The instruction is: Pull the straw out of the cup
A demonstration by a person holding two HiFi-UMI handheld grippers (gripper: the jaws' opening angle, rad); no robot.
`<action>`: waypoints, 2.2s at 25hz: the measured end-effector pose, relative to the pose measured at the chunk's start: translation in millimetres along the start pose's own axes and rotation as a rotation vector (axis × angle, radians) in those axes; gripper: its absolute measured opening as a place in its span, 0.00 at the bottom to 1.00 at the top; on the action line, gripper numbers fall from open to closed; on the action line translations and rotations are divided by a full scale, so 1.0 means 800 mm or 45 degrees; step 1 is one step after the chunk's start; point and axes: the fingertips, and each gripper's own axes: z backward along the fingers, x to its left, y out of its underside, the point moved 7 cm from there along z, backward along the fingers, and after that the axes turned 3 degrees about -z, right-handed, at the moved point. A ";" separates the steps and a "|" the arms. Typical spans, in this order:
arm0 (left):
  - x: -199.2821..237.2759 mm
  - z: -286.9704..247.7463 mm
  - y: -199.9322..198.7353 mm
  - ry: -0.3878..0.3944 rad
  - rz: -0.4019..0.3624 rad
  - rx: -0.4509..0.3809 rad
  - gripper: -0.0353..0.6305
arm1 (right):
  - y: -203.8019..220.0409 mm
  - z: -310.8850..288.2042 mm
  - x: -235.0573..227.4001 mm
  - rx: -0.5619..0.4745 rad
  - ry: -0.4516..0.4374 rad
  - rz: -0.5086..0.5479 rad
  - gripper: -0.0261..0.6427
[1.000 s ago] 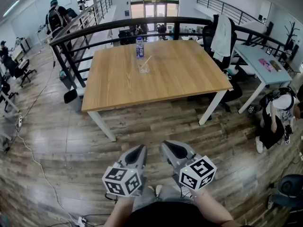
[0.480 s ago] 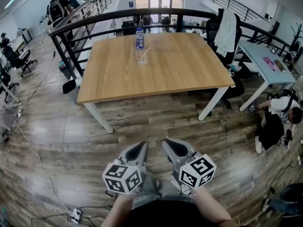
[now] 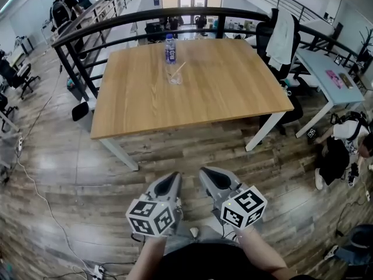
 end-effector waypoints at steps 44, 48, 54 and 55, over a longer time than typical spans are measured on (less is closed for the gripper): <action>0.325 -0.323 -0.239 0.037 0.016 0.040 0.09 | -0.149 -0.426 -0.266 -0.008 0.108 0.016 0.04; 0.343 -0.367 -0.263 0.017 0.022 0.029 0.09 | -0.166 -0.463 -0.311 0.019 0.096 0.023 0.04; 0.363 -0.416 -0.280 -0.028 0.041 0.039 0.09 | -0.173 -0.508 -0.366 0.087 0.077 0.027 0.04; 0.366 -0.424 -0.281 -0.032 0.042 0.042 0.09 | -0.173 -0.514 -0.374 0.092 0.081 0.023 0.04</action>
